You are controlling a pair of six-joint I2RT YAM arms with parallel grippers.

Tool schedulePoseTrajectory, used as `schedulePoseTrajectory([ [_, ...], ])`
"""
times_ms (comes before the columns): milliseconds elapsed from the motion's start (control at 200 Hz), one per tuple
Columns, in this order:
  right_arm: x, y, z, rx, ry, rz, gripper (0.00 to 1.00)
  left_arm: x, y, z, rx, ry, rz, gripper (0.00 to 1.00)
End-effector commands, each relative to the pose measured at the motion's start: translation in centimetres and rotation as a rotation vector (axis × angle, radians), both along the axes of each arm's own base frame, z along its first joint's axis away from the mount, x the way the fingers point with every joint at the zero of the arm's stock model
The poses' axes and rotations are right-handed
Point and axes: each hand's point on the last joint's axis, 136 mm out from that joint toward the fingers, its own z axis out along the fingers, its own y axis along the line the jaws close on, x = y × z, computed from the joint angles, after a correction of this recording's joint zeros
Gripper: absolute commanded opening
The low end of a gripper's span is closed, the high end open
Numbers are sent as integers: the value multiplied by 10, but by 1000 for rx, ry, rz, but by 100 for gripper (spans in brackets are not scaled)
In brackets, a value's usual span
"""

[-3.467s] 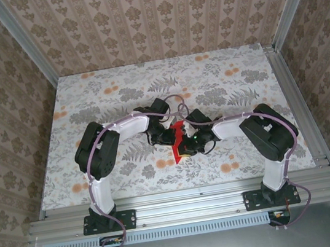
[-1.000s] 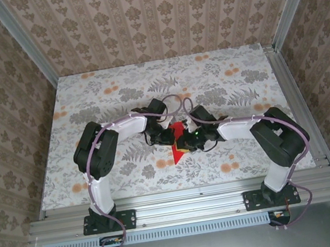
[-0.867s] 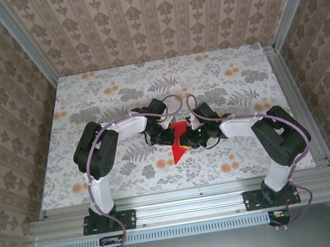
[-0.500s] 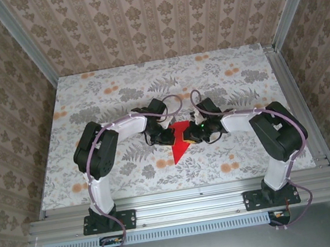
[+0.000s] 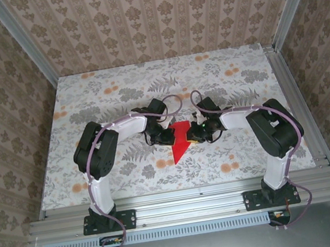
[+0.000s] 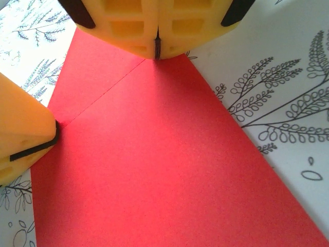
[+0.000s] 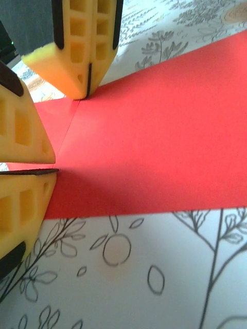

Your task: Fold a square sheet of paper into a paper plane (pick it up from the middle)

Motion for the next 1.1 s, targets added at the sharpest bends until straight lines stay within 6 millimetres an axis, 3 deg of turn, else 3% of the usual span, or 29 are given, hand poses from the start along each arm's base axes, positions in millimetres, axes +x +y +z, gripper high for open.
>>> schedulePoseTrajectory([
  [0, -7, -18, -16, -98, 29, 9, 15, -15, 34, -57, 195, 51, -7, 5],
  [360, -15, -33, -34, -176, 37, 29, 15, -10, 22, -43, 145, 53, -4, 5],
  [1095, -20, -32, -36, -164, 23, 70, 15, 1, 2, -16, 61, 40, 3, 5],
])
